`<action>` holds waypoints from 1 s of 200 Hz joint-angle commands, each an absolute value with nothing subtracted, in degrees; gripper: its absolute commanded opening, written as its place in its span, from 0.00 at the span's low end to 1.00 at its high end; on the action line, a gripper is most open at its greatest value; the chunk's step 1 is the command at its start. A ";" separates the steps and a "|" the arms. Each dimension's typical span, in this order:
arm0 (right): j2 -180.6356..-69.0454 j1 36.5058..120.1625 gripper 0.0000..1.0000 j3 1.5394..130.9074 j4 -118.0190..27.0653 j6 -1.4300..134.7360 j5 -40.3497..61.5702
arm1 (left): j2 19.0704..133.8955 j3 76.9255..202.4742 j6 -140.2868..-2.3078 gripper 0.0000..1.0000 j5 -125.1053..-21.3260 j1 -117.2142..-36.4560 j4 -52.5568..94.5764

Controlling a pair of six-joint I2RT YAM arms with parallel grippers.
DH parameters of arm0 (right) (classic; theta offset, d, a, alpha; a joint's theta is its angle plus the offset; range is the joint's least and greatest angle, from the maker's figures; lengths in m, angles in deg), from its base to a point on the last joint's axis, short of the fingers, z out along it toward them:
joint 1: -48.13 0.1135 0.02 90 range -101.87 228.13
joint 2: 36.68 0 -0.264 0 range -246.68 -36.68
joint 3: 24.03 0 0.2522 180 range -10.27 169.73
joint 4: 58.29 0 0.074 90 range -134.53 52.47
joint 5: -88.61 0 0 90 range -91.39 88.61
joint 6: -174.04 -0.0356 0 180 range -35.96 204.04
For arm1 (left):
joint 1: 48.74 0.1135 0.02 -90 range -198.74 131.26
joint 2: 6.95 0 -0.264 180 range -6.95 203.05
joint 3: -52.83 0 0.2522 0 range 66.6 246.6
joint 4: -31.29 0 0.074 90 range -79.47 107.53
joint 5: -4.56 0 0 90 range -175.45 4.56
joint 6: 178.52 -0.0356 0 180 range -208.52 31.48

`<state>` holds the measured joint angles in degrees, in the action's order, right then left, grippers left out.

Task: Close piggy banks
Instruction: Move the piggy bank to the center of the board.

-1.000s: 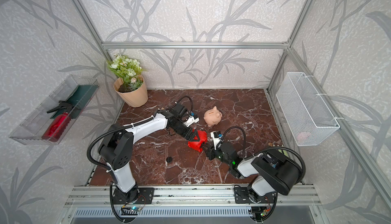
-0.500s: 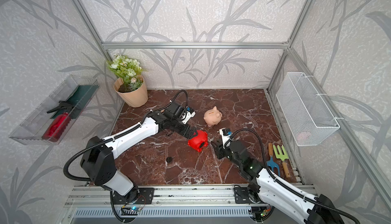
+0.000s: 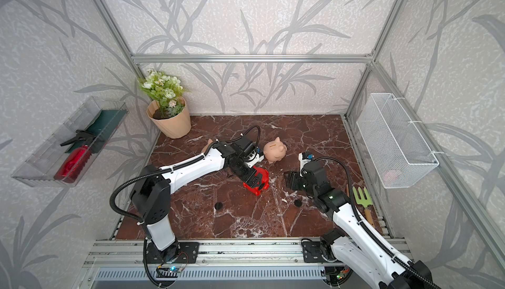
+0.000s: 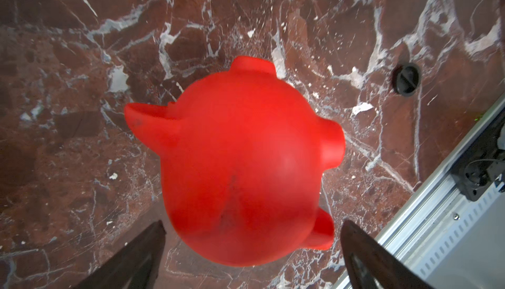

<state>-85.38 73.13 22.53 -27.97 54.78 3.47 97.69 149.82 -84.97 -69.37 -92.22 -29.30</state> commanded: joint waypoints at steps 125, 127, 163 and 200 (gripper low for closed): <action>-90.07 71.42 0.68 24.27 -26.25 55.52 10.03 | 108.40 160.81 -92.09 0.99 -79.04 -93.65 -39.38; -90.08 71.40 0.68 24.27 -26.27 55.55 10.03 | 108.40 160.81 -91.91 0.99 -79.52 -93.65 -39.28; -90.29 71.08 0.68 24.10 -26.43 55.49 10.43 | 109.20 160.98 -88.81 0.95 -86.52 -93.41 -38.12; -90.03 70.37 0.69 24.10 -26.16 55.74 10.92 | 111.57 163.17 -83.80 0.93 -94.85 -91.64 -38.02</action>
